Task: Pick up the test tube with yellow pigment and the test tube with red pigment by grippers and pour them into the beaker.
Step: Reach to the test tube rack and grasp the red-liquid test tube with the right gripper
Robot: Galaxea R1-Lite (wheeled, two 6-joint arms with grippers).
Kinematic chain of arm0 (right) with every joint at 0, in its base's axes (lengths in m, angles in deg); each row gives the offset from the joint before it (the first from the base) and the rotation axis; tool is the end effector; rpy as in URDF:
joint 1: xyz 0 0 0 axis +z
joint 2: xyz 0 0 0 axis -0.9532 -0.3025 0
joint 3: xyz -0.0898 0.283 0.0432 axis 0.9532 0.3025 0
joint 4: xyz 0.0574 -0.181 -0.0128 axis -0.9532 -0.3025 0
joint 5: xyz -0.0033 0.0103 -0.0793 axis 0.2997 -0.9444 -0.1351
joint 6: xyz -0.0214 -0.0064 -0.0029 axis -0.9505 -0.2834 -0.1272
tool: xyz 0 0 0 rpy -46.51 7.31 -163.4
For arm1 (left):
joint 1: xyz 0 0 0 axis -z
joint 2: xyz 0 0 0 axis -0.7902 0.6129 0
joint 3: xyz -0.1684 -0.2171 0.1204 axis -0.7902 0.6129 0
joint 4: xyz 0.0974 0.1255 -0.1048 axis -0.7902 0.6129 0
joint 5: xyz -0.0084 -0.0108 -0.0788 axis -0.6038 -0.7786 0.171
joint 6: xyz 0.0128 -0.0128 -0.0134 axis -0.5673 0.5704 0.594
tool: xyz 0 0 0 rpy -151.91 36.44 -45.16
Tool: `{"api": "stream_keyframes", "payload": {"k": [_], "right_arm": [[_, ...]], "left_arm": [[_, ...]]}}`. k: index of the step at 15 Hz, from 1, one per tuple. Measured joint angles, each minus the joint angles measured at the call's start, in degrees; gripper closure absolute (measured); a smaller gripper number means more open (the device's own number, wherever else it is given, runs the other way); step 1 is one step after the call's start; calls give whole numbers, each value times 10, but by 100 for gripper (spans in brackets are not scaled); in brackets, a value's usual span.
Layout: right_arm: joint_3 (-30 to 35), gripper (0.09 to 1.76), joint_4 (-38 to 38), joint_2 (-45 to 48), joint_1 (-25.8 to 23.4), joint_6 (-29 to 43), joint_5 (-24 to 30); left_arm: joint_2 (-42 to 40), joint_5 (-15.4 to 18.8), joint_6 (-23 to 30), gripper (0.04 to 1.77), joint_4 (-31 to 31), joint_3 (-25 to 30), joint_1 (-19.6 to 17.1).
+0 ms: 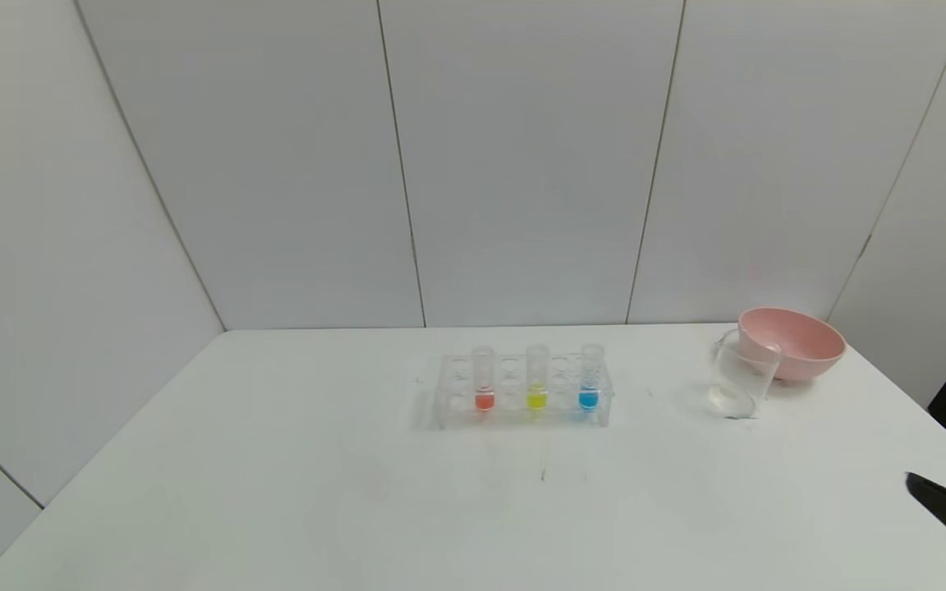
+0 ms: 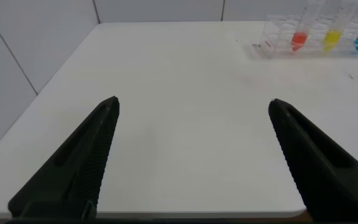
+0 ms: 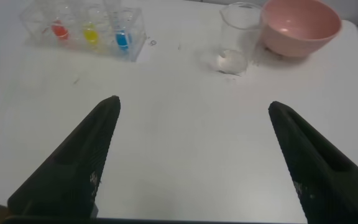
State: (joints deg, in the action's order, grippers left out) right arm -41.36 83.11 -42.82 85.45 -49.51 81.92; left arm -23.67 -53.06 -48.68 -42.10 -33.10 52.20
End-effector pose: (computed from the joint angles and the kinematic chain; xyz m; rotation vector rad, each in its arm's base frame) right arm 0.0971 0.0222 0.1874 -0.0025 0.2832 0.2097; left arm -0.0228 0.0000 0.0737 -0.0167 0.0171 0.0026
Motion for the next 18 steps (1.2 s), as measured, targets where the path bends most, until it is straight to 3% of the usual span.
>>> {"api": "stream_keyframes", "payload": {"k": [2, 5, 11, 14, 18], "right_arm": [[-29, 14, -6, -56, 61, 17, -9], [-67, 14, -9, -122, 150, 56, -75], [-165, 14, -7, -264, 326, 165, -264], [-230, 14, -5, -343, 382, 191, -316], [-330, 14, -7, -445, 417, 198, -340]], "left_arm": [[0, 0, 0, 9, 0, 0, 0], [0, 0, 0, 9, 0, 0, 0], [0, 0, 0, 9, 0, 0, 0], [0, 0, 0, 9, 0, 0, 0], [0, 0, 0, 9, 0, 0, 0]]}}
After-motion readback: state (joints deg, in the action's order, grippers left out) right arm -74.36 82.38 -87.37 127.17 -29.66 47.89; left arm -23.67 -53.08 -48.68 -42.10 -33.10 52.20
